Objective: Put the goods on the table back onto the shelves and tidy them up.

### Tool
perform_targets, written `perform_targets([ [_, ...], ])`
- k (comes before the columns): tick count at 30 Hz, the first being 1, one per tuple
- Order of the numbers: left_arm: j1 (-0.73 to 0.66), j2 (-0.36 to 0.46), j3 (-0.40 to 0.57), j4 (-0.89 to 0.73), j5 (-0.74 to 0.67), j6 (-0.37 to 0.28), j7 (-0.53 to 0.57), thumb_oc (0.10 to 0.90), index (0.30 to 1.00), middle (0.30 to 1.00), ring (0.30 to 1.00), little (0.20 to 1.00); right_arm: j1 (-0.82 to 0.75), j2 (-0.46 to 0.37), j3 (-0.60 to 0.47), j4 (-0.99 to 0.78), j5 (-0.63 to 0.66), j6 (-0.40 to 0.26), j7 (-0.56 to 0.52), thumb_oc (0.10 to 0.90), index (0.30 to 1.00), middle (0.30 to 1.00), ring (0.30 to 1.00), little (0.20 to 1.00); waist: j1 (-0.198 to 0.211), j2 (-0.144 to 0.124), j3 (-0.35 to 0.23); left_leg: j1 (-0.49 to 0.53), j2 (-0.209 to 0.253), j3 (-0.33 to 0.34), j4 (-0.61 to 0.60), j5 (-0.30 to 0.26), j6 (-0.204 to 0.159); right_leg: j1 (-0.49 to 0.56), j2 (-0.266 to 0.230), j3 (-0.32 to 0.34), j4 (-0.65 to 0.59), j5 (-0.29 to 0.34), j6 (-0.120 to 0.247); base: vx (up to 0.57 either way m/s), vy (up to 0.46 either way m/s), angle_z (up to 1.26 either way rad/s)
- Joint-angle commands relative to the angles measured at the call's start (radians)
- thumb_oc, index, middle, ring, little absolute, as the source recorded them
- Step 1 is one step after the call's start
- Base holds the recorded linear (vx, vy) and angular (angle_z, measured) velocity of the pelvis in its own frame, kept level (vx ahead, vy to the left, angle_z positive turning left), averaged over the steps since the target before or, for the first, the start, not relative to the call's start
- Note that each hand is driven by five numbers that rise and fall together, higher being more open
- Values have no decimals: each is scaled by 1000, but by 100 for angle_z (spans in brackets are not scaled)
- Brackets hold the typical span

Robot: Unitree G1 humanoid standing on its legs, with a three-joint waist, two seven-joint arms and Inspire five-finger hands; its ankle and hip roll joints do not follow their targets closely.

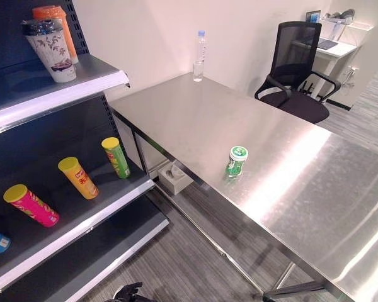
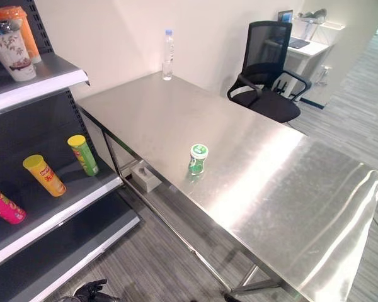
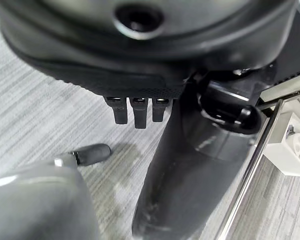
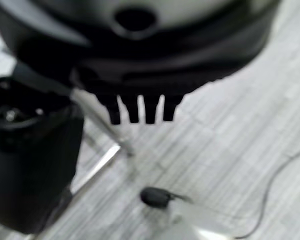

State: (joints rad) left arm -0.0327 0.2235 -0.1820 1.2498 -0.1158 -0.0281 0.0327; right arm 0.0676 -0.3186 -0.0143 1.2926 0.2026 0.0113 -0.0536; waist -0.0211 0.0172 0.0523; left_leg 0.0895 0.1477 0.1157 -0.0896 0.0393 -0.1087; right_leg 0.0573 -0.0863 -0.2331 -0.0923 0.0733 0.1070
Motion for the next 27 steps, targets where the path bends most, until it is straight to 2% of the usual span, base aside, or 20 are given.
perform_targets([
  [1, -62, 61, 59, 52, 31, -29, 16, 800, 900, 900, 900, 900, -60, -78, -57, 80, 27, -15, -53, 800, 900, 900, 900, 900, -6, -78, 24, 25, -36, 50, 7, -85, -6, 6, -59, 5, 38, -89, 117, 5, 45, -3],
  [3, -64, 76, 67, 56, 37, -30, 18, 800, 900, 900, 900, 900, -57, -115, -96, 107, 30, -9, -62, 800, 900, 900, 900, 900, -5, -83, 26, 19, -38, 51, 10, -86, -5, -1, -63, 3, 43, -86, 120, -3, 46, -2],
  [4, -64, 91, 76, 57, 44, -31, 17, 800, 900, 900, 900, 900, -41, -170, -170, 147, 51, -4, -70, 800, 900, 900, 900, 900, -5, -88, 26, 11, -41, 48, 13, -87, -4, -8, -71, 0, 46, -82, 124, 5, 70, 2],
  [9, -59, 97, 82, 72, 71, -34, 25, 800, 900, 900, 900, 900, -21, -356, -374, 189, 123, -1, -120, 800, 900, 900, 900, 900, -11, -99, 19, -2, -49, 50, 13, -93, -2, -23, -87, 1, 48, -69, 138, 14, 80, 4],
  [11, -52, 86, 86, 81, 78, -33, 36, 800, 900, 900, 900, 900, -16, -454, -461, 120, 131, -23, -163, 800, 900, 900, 900, 900, -16, -105, 19, -6, -54, 54, 12, -97, -1, -33, -93, 2, 47, -61, 145, -1, 101, -3],
  [12, -39, 76, 97, 81, 88, -33, 43, 800, 900, 900, 900, 900, -19, -528, -508, -41, 90, -52, -223, 800, 900, 900, 900, 900, -19, -111, 19, -8, -56, 62, 11, -99, -1, -40, -96, 6, 44, -56, 149, -7, 78, 1],
  [14, -27, 67, 112, 71, 88, -35, 49, 800, 900, 900, 900, 900, 2, -565, -549, -234, 29, -75, -281, 800, 900, 900, 900, 900, -21, -112, 22, -2, -54, 66, 11, -107, -2, -38, -96, 7, 44, -57, 152, 4, 42, -6],
  [15, -28, 67, 111, 70, 88, -35, 49, 800, 900, 900, 900, 900, 6, -562, -554, -240, 27, -72, -283, 800, 900, 900, 900, 900, -19, -114, 20, -5, -56, 66, 10, -102, -1, -42, -98, 8, 43, -54, 152, 5, 21, -17],
  [16, -20, 63, 126, 62, 88, -38, 53, 800, 900, 900, 900, 900, 11, -588, -576, -427, -31, -91, -325, 800, 900, 900, 900, 900, -19, -114, 20, -3, -57, 68, 9, -105, -1, -40, -101, 8, 41, -52, 152, -7, 21, -13],
  [17, -16, 56, 134, 55, 90, -37, 55, 800, 900, 900, 900, 900, 13, -579, -583, -545, -61, -106, -337, 800, 900, 900, 900, 900, -18, -113, 19, -3, -58, 68, 9, -105, 1, -42, -103, 8, 40, -51, 152, 7, 19, -6],
  [20, -10, 50, 138, 50, 90, -37, 53, 800, 900, 900, 900, 900, -10, -573, -580, -675, -69, -137, -333, 800, 900, 900, 900, 900, -10, -113, 20, 1, -59, 69, 8, -107, 2, -38, -104, 3, 39, -51, 151, 2, 1, -1],
  [21, -8, 51, 133, 46, 88, -39, 48, 800, 900, 900, 900, 900, -31, -578, -562, -708, -50, -156, -312, 800, 900, 900, 900, 900, -5, -114, 20, 3, -59, 69, 7, -107, 2, -37, -105, 2, 39, -51, 151, -7, -20, 7],
  [22, -2, 53, 127, 39, 92, -40, 37, 800, 900, 900, 900, 900, -64, -582, -507, -761, -28, -178, -247, 800, 900, 900, 900, 900, 4, -115, 21, 6, -58, 70, 7, -105, 0, -33, -107, -3, 38, -50, 149, -3, -18, 6],
  [26, 6, 61, 132, 27, 92, -44, 22, 800, 900, 900, 900, 900, -105, -570, -437, -884, 10, -210, -163, 800, 900, 900, 900, 900, 12, -115, 22, 11, -58, 70, 6, -104, -2, -24, -110, -11, 36, -51, 149, 0, -26, 7],
  [27, 15, 65, 137, 15, 88, -50, 15, 800, 900, 900, 900, 900, -134, -554, -383, -981, 49, -232, -90, 800, 900, 900, 900, 900, 22, -110, 20, 14, -57, 69, 6, -102, -5, -17, -113, -20, 35, -52, 148, 3, -48, 12],
])
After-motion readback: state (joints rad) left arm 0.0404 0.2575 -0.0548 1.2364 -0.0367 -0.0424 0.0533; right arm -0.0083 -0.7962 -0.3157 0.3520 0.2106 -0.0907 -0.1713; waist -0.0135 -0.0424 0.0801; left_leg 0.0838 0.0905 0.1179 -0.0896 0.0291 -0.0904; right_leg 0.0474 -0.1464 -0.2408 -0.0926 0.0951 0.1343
